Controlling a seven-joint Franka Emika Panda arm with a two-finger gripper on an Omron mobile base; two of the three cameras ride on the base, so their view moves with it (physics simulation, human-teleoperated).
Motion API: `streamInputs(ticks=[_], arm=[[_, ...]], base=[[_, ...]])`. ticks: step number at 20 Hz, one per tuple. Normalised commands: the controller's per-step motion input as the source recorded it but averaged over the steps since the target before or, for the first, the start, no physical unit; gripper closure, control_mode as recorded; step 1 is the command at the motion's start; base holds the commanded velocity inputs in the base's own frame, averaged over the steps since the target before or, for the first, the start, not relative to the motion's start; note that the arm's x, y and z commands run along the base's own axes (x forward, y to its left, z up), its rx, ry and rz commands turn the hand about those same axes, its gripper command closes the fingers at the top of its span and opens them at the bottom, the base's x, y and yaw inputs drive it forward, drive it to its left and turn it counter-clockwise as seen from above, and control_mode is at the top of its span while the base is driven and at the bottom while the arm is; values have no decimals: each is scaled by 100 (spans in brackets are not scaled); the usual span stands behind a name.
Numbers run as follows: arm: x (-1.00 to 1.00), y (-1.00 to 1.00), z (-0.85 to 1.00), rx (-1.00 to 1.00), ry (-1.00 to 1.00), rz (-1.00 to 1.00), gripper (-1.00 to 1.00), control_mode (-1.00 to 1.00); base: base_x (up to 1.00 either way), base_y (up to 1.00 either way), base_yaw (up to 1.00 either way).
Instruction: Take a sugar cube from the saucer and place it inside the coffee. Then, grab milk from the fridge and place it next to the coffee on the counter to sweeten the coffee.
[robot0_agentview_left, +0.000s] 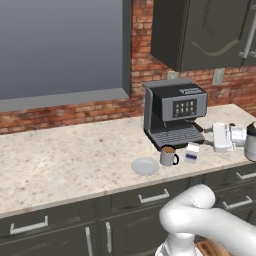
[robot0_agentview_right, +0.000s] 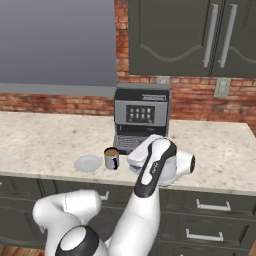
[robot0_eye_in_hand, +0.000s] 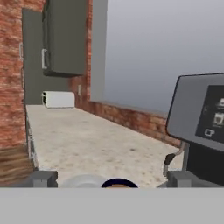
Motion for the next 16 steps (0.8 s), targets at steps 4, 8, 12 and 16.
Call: streamInputs(ticks=[4, 8, 12, 16], arm=[[-95, 0, 50, -1, -18, -3, -100, -100], [-49, 9, 31, -5, -28, 0, -100, -100], [-27, -13, 0, 7, -9, 0, -100, -100], [-55, -32, 0, 15, -20, 3, -100, -100]], base=[[0, 0, 0], [0, 0, 0], [0, 0, 0], [0, 0, 0]])
